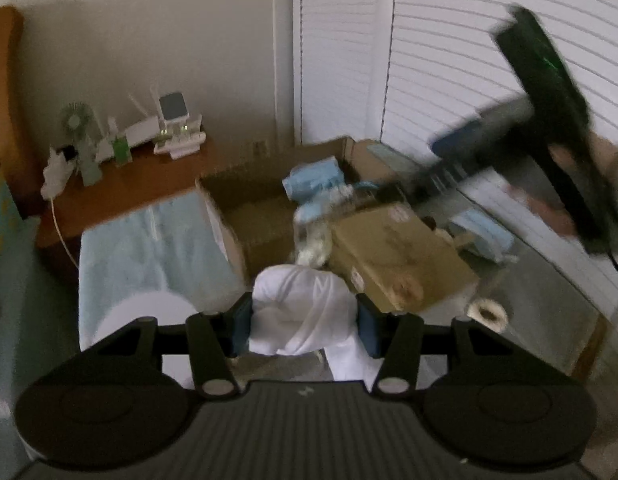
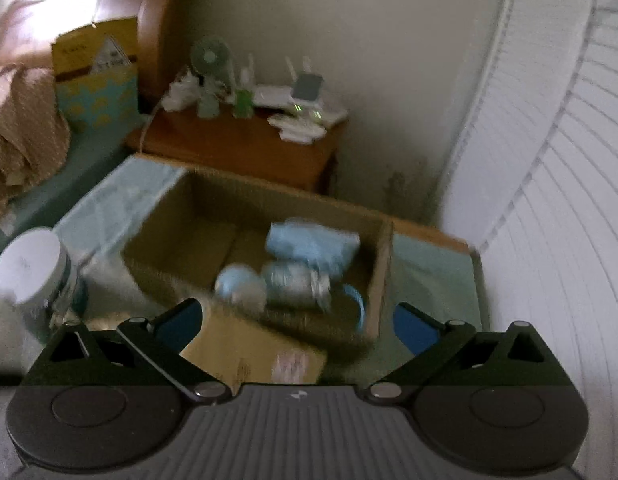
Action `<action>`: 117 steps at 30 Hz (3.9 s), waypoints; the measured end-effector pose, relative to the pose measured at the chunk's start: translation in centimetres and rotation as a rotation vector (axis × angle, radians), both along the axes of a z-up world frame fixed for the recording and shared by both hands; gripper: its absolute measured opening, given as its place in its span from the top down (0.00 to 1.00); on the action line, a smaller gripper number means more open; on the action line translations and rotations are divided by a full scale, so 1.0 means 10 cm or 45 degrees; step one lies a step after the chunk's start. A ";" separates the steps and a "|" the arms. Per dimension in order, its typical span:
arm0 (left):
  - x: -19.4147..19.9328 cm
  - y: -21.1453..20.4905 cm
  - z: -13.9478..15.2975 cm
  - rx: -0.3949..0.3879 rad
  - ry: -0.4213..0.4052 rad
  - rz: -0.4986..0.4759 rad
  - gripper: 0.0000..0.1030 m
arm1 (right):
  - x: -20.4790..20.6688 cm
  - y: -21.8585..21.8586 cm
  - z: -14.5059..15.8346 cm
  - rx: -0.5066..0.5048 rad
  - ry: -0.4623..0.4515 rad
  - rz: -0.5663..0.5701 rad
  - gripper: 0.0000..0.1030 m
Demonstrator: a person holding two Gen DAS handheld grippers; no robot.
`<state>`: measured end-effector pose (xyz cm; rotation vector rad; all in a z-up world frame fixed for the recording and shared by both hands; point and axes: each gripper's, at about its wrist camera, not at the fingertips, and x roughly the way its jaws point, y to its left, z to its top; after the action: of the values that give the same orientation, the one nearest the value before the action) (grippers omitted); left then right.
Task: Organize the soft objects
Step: 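Carry the white cloth into the cardboard box and open the left tool, then bring both tools back over the remaining items on the bed, then move the right tool to the cream scrunchie while the left tool nears the orange item, then grasp the cream scrunchie with the right tool while the left tool grasps the small orange item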
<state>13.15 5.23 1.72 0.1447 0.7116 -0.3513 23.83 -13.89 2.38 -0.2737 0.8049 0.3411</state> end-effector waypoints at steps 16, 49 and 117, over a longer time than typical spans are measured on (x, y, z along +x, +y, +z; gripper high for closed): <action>1.12 -0.32 0.14 0.041 0.000 0.019 0.49 | -0.59 -0.25 -0.12 -0.028 0.041 -0.158 0.00; 1.43 -0.23 0.15 0.028 -0.029 0.171 0.09 | -0.77 -0.59 -0.07 0.051 0.010 -0.242 0.00; -0.31 -0.55 -0.90 0.076 0.190 -0.361 0.60 | -1.38 -0.72 -1.05 0.037 0.126 -0.182 0.00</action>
<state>10.10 -0.32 -7.27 0.2794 0.8512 -0.6169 10.07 -21.08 -8.08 -0.1720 0.9108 0.2331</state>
